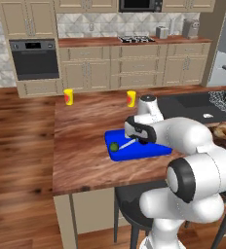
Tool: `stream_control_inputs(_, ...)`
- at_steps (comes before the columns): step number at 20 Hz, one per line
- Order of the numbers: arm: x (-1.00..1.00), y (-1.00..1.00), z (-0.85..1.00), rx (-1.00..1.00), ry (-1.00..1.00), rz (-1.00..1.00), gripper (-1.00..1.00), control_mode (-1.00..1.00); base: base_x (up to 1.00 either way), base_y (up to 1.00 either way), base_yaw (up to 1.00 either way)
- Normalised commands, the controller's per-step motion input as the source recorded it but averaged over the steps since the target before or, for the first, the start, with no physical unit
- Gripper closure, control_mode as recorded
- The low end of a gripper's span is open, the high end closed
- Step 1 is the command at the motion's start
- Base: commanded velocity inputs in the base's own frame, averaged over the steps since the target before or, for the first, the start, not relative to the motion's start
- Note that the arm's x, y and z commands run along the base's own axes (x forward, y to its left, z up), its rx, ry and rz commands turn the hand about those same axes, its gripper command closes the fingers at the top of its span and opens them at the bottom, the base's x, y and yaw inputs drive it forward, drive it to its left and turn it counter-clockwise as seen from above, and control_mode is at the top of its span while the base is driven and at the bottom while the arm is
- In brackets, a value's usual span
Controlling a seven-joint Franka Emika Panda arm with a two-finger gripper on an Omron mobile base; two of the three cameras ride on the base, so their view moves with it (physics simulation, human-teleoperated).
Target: Gather the avocado and eggplant from the fridge and place them on a tray on the dining counter. Then gather the steak and chicken drumstick from the fridge and place them on the other tray.
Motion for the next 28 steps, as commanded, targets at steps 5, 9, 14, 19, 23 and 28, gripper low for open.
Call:
stream_control_inputs(5, 0.31, 0.0, -0.22, 0.0, 0.0, 0.0, 1.0, -1.0, 0.0, 0.0, 0.0)
stream_control_inputs(9, 0.27, 0.0, -0.23, 0.0, 0.0, 0.0, 1.0, -1.0, 0.0, 0.0, 0.0)
stream_control_inputs(14, 0.25, 0.0, -0.28, 0.0, 0.0, 0.0, 1.0, -1.0, 0.0, 0.0, 0.0)
stream_control_inputs(19, 0.25, 0.0, -0.26, 0.0, 0.01, 0.0, 1.0, -1.0, 0.0, 0.0, 0.0)
stream_control_inputs(23, 0.16, 0.0, -0.25, 0.0, 0.0, 0.0, 1.0, -1.0, 0.0, 0.0, 0.0)
stream_control_inputs(28, -0.09, 0.1, -0.28, 0.0, -0.01, 0.0, -1.0, -1.0, 0.0, 0.0, 0.0)
